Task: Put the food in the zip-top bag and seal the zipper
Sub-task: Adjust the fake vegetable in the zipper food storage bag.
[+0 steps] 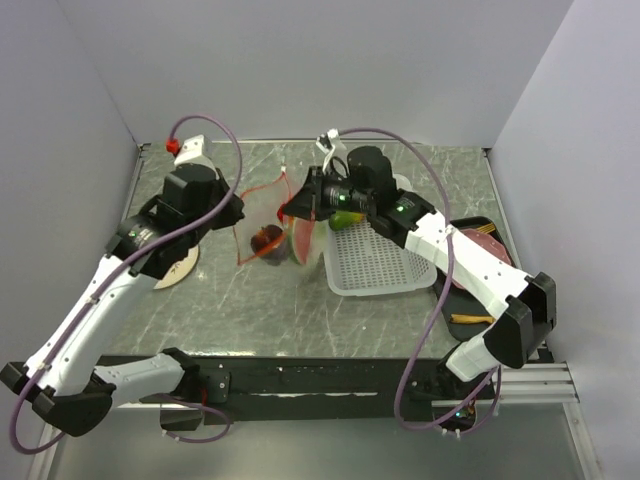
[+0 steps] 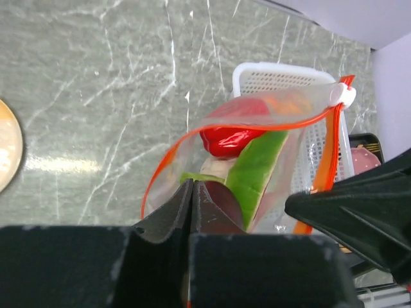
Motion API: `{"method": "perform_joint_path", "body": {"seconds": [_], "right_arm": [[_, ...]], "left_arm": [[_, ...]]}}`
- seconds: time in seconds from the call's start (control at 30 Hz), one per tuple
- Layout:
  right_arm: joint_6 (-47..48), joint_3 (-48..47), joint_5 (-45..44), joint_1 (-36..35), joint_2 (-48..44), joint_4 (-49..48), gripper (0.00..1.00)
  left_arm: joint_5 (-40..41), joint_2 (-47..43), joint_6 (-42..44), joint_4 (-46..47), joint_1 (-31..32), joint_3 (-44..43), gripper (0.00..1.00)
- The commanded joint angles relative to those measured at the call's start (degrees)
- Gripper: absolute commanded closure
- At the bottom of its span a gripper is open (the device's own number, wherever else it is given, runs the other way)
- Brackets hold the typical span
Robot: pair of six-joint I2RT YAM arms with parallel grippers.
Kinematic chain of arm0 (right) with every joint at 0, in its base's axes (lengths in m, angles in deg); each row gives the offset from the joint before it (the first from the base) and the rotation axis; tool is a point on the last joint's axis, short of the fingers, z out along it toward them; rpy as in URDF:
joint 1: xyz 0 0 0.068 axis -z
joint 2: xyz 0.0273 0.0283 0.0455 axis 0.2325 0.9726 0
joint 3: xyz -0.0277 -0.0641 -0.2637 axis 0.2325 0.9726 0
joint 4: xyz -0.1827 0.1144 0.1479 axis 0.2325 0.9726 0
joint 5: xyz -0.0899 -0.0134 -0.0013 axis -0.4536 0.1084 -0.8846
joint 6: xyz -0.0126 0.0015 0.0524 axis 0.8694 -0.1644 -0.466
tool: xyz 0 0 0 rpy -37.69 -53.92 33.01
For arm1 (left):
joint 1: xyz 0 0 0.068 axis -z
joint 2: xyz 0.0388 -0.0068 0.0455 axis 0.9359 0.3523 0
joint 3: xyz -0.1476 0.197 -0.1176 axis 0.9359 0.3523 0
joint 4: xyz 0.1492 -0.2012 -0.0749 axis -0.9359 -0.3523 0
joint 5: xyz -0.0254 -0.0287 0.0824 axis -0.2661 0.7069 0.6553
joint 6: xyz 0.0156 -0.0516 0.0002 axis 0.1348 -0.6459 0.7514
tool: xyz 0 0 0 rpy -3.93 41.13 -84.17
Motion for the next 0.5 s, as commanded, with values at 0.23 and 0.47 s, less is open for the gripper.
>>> {"method": "perform_joint_path", "body": {"seconds": [0.23,0.47], "right_arm": [[-1.46,-9.08,4.92,-2.6,5.36,-0.08,0.98],[-0.85,-4.08,2.64,-2.25,5.46,-0.08,0.95]], "left_arm": [[7.33,-1.02,0.39,-9.67,-0.25,-7.32,0.99],[0.66,-5.53,-1.27,-4.74,-0.25,-9.07,0.99]]}}
